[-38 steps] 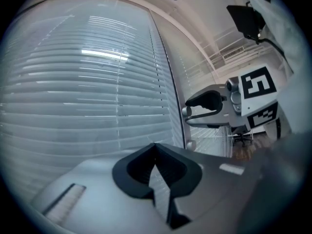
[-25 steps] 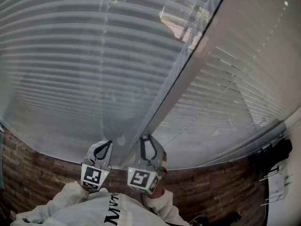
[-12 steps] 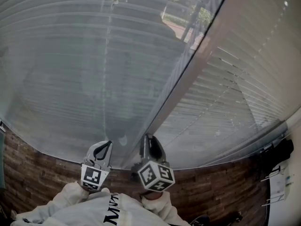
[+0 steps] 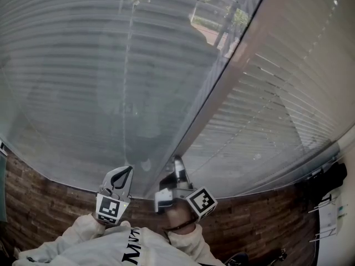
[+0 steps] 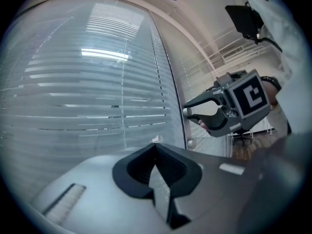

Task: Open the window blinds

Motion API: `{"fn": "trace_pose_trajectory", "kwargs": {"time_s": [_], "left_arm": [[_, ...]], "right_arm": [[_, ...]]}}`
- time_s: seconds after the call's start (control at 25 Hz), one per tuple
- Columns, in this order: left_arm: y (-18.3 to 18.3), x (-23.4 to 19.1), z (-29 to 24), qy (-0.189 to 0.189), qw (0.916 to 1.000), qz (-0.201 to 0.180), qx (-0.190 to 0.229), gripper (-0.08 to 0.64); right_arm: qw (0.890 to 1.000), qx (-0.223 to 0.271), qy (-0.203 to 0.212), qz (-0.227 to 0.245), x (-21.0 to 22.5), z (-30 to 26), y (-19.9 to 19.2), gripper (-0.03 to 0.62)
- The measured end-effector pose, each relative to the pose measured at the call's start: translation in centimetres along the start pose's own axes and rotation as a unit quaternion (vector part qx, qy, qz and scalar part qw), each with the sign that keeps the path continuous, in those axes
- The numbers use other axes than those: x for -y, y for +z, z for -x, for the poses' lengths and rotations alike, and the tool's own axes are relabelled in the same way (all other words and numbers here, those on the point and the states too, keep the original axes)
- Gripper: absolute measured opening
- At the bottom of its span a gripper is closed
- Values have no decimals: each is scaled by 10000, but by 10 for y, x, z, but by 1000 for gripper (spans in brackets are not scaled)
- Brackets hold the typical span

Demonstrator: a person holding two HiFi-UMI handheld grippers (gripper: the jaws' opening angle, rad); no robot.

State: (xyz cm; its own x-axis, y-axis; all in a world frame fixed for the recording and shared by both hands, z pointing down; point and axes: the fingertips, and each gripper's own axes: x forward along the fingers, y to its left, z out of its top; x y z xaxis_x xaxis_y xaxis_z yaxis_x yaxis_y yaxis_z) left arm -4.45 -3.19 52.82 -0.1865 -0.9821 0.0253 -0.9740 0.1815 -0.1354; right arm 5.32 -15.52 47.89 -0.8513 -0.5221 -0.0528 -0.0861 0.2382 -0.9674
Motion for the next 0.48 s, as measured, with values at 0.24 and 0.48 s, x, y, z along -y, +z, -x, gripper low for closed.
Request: {"fn": "trace_pose_trajectory", "kwargs": {"time_s": [0.24,0.48], "left_arm": [[0,1,3,-3,10000,-27,-33,0],[-2,0,4,22,10000,4,-30,0]], "right_arm": [[9990,45,210,-388,0,-1,0,127],[9938,-295,264,1042,-12,2,-1,133]]}}
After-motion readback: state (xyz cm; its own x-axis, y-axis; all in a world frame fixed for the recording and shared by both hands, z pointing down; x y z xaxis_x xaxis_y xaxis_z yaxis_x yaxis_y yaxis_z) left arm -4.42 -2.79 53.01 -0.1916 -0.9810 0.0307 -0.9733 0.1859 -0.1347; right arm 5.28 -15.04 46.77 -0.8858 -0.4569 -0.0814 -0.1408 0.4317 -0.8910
